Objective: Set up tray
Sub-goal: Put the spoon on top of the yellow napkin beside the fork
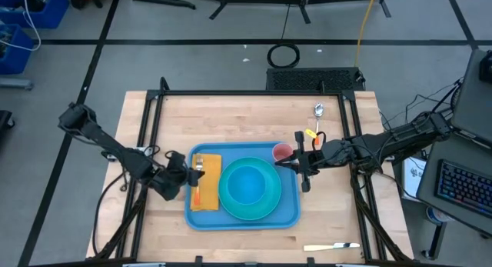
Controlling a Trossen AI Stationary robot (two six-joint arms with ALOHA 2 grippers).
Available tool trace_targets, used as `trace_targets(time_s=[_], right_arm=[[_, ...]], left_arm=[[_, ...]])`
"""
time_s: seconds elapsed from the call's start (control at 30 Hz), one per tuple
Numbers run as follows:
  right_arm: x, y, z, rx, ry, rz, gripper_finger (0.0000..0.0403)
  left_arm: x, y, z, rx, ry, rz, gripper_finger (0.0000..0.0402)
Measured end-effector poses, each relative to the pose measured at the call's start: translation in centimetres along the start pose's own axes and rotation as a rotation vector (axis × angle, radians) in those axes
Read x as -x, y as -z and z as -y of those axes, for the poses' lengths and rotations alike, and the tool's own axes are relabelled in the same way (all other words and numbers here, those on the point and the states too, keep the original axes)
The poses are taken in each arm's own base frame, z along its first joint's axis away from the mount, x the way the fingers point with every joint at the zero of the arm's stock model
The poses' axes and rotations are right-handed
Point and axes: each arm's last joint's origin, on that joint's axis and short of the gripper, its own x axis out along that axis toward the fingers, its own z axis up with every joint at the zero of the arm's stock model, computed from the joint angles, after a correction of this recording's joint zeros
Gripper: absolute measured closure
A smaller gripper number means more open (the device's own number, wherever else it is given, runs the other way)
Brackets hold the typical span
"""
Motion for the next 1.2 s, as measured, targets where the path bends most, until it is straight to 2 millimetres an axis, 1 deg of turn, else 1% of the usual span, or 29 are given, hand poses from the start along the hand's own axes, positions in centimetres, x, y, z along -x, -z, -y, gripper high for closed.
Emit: trace_targets(time_s=[0.2, 0.37, 0.5, 0.6, 0.73, 0.8, 0.9, 0.97, 1.0, 1.1, 1.2], right_arm=[[0.0, 0.0, 0.0, 0.0, 0.001, 0.001, 0.0403], [0.0, 0.0, 0.0, -0.001, 0.001, 0.002, 0.0403], [0.0, -0.2, 0.1, -0.006, 0.013, 0.019, 0.0403], [0.0, -0.2, 0.1, -0.022, 0.017, 0.023, 0.0403], [-0.1, 0.0, -0.3, -0.077, -0.066, 0.051, 0.0403], [-0.2, 0.4, -0.5, -0.082, -0.091, 0.067, 0.0403], [-0.4, 0.6, -0.6, -0.077, -0.075, 0.119, 0.0403], [-0.5, 0.8, -0.4, -0.091, -0.037, 0.156, 0.0403], [-0.6, 0.9, -0.3, -0.111, 0.013, 0.162, 0.0403], [-0.6, 1.1, 0.4, -0.15, 0.213, 0.121, 0.0403], [-0.6, 1.6, 1.2, -0.177, 0.389, 0.057, 0.0403]], left_arm=[[1.1, -0.1, 2.6, -0.158, 0.23, 0.182, 0.0289], [2.7, -0.1, 5.1, -0.37, 0.386, 0.34, 0.0289], [4.0, -0.3, 6.6, -0.535, 0.476, 0.435, 0.0289], [4.8, -0.4, 7.3, -0.65, 0.531, 0.485, 0.0289], [5.3, -0.5, 7.8, -0.758, 0.599, 0.518, 0.0289], [5.4, -0.7, 7.9, -0.783, 0.603, 0.534, 0.0289], [5.2, -0.9, 8.0, -0.779, 0.599, 0.542, 0.0289], [5.1, -1.1, 8.1, -0.763, 0.62, 0.537, 0.0289], [5.2, -1.2, 8.2, -0.753, 0.633, 0.541, 0.0289], [5.3, -1.7, 8.4, -0.735, 0.646, 0.576, 0.0289], [5.3, -1.9, 8.5, -0.762, 0.633, 0.6, 0.0289]])
